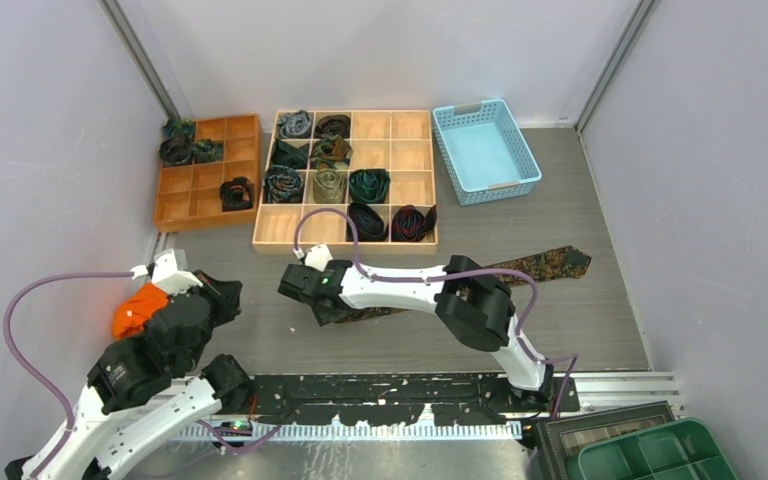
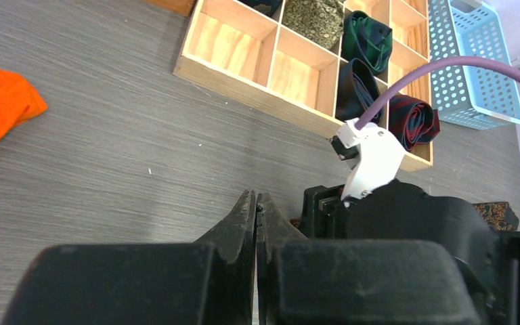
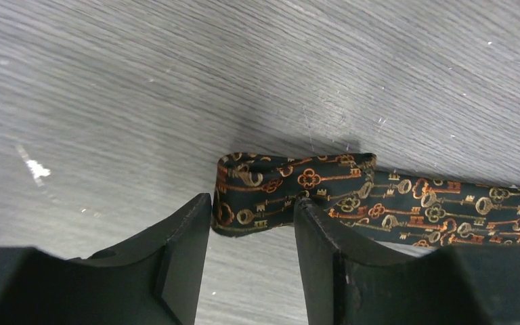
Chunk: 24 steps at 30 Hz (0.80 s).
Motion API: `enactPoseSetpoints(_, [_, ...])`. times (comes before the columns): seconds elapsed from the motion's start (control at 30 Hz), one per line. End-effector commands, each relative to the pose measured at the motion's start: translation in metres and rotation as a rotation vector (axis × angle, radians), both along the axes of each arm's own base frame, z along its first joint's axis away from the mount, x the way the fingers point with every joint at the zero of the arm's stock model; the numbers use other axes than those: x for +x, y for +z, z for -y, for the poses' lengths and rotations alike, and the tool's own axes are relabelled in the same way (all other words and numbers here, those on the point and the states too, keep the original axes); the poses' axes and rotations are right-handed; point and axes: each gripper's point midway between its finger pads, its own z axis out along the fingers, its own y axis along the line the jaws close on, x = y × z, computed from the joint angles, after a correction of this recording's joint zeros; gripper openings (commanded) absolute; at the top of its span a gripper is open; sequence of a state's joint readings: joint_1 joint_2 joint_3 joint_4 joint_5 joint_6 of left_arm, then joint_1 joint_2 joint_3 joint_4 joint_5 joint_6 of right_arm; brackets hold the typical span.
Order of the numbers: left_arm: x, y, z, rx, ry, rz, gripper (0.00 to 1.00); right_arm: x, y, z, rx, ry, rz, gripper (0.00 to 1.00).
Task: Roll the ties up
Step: Roll the tie at the center of the board.
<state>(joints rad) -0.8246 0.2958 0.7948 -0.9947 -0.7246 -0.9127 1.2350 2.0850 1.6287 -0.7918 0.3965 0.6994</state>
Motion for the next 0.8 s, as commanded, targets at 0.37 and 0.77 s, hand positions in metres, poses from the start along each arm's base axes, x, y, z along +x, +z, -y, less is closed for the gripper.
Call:
enactPoseSetpoints(0.37, [-0.009, 0.012, -0.026, -0.002, 0.068, 0.049, 0.0, 0.0, -0.028, 0.005, -0.116, -0.031, -0.042, 0.44])
enactPoseSetpoints(0.77, [0.009, 0.016, 0.01, 0.0, -0.034, 0.053, 0.0, 0.014, 0.037, -0.014, 0.301, -0.039, -0.041, 0.25])
